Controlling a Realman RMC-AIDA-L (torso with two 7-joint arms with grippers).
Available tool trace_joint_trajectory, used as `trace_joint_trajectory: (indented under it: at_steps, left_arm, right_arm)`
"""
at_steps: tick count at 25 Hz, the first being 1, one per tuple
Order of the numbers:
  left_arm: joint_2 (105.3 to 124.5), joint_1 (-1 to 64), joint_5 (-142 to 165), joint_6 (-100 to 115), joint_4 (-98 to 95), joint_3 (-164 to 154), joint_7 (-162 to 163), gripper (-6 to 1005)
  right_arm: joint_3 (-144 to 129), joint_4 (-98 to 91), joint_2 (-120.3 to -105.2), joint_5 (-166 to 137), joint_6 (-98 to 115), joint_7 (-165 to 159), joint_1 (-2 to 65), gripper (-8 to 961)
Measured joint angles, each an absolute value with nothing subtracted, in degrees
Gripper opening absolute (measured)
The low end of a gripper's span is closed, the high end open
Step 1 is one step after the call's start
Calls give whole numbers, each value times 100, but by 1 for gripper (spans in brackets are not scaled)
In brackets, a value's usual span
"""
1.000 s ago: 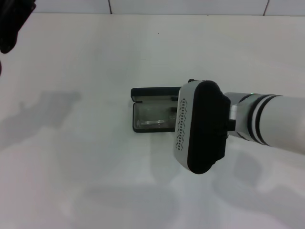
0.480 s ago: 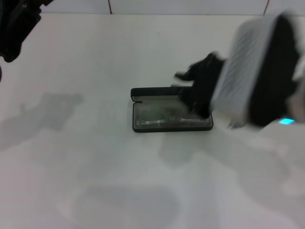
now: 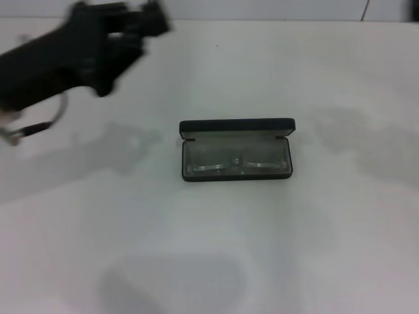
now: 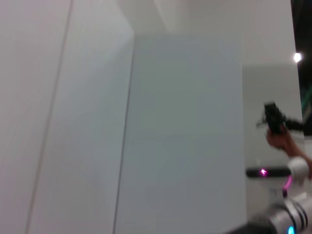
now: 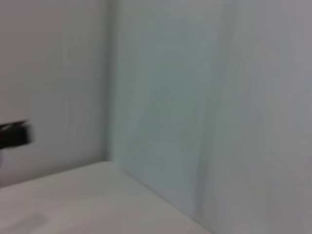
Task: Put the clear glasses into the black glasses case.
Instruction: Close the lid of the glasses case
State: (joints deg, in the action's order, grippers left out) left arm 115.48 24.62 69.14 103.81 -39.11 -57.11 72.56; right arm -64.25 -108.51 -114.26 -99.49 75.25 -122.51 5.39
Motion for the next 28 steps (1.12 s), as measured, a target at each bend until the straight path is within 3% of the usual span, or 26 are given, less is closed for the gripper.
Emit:
trace_joint_trajectory:
  at_steps: [7,14,28]
  left_arm:
    - [11953,3439,8662,8734,-3793,-5796,7344,103]
    - [11955,4161,9082,7298,-3036,-6456,7275,143]
    - [11938,4157,9571,6725,-3002,-6746,7493,160]
  right_arm:
    - [-5140,-9678,-11444,-9808,8086,-11757,502,156]
    - [-4776,-8765,-11443,-9504,8340,-11268,458,156]
    - [-4654,-7843,-11441,-9274,8398,-10723,656,157]
